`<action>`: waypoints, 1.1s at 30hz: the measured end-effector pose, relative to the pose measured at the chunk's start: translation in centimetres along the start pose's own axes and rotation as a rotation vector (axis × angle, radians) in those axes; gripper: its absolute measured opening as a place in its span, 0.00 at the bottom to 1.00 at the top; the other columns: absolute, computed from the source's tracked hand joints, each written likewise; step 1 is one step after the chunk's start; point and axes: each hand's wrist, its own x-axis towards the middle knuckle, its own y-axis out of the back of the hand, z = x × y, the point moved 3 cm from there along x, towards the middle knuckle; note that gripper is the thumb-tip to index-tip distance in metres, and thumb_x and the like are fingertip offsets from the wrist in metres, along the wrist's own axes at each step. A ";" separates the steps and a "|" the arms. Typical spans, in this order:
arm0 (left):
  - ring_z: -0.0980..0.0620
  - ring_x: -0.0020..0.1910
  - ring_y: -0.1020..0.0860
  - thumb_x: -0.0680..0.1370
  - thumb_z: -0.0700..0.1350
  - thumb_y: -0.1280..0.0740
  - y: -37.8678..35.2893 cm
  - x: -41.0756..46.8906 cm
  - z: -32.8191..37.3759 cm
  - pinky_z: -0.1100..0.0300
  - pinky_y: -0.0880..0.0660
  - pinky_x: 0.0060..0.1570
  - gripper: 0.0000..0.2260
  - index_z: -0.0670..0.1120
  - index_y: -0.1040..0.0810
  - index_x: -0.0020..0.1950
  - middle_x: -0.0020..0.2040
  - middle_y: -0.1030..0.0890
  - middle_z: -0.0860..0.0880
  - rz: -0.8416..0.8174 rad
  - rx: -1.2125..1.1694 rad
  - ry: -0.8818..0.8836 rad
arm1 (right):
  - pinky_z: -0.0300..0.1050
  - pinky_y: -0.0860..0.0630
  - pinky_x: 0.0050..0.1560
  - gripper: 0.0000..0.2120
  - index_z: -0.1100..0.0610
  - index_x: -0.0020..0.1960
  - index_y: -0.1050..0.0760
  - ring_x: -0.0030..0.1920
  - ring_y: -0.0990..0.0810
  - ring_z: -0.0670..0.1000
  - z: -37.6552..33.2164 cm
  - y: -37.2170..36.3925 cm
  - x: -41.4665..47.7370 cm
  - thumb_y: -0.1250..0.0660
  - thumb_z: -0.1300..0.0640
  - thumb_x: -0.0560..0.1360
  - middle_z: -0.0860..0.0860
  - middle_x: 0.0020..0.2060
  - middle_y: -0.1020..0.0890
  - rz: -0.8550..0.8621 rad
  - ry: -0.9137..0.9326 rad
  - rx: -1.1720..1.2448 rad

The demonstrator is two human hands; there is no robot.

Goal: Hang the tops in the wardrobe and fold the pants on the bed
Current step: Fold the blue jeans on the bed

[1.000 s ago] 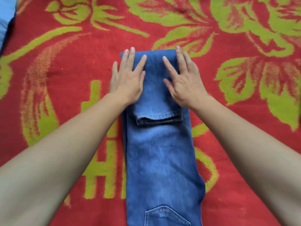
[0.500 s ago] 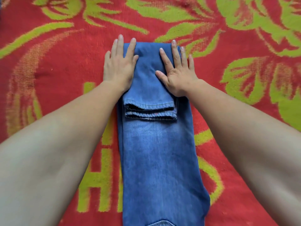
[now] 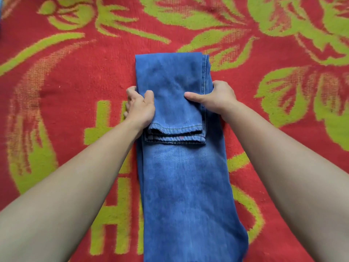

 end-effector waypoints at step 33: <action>0.40 0.54 0.23 0.76 0.34 0.41 2.7 -22.5 -15.5 0.50 0.27 0.54 0.11 0.44 0.21 0.53 0.52 0.21 0.42 -0.201 0.486 -0.447 | 0.58 0.23 0.57 0.27 0.48 0.57 0.17 0.60 0.24 0.64 16.8 -1.2 -24.2 0.31 0.71 0.65 0.58 0.64 0.24 -0.101 0.770 -0.600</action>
